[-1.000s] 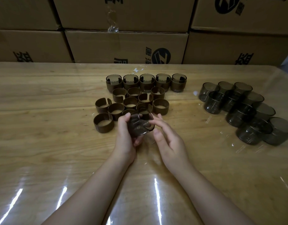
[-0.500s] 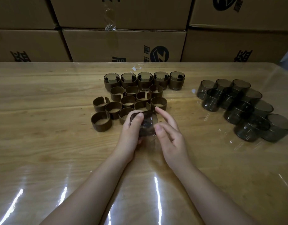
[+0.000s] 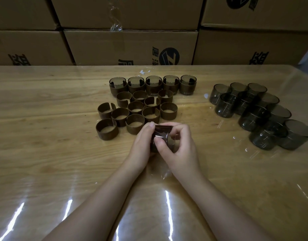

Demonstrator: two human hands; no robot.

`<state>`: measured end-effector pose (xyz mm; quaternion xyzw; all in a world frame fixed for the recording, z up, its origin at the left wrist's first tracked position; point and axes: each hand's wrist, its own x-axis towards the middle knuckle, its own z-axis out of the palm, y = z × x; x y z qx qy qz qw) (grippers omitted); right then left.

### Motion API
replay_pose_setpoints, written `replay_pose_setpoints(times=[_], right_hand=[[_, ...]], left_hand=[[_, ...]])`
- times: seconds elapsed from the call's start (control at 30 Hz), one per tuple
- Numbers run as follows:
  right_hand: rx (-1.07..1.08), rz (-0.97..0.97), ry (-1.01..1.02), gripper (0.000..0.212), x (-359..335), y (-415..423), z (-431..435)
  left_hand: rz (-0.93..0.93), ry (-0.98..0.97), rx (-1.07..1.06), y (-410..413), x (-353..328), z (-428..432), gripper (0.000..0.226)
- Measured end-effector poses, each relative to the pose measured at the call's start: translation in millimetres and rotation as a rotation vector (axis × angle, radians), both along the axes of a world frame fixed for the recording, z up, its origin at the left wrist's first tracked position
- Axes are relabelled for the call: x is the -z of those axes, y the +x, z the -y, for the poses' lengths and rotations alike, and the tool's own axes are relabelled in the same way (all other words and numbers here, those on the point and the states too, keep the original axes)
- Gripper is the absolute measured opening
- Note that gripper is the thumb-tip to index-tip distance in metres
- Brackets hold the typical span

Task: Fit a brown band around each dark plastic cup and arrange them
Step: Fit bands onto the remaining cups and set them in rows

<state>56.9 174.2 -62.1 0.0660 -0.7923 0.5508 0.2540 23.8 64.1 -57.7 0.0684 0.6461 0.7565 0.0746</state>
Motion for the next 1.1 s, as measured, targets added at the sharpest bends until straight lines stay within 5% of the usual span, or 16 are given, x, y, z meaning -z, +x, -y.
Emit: replay_pose_setpoints(times=[0.2,0.47,0.63,0.77,0.93,1.1], right_hand=[[0.100,-0.076,0.222,0.065,-1.4,3.0,-1.1],[0.197,-0.130,0.447,0.039,-2.2,6.9,2.8],[0.210,-0.013,0.278,0.057,-2.1,7.4,2.8],[0.194,-0.009,0.246,0.059,1.6,4.9,0.9],[0.084,0.219,-0.023,0.033,6.5,-6.1,-4.4],[0.071,0.212,-0.126,0.034,7.1,-8.6,-5.2]], left_hand=[[-0.055,-0.046,0.075,1.9,0.7,-1.5,0.051],[-0.145,-0.073,0.087,4.5,-1.5,-1.5,0.048],[-0.182,-0.111,0.092,5.3,0.1,-5.2,0.034],[-0.183,-0.193,0.075,4.9,1.5,-6.2,0.045],[-0.209,-0.289,0.122,4.9,1.1,-7.4,0.060],[-0.356,-0.385,0.085,8.9,0.1,-9.1,0.070]])
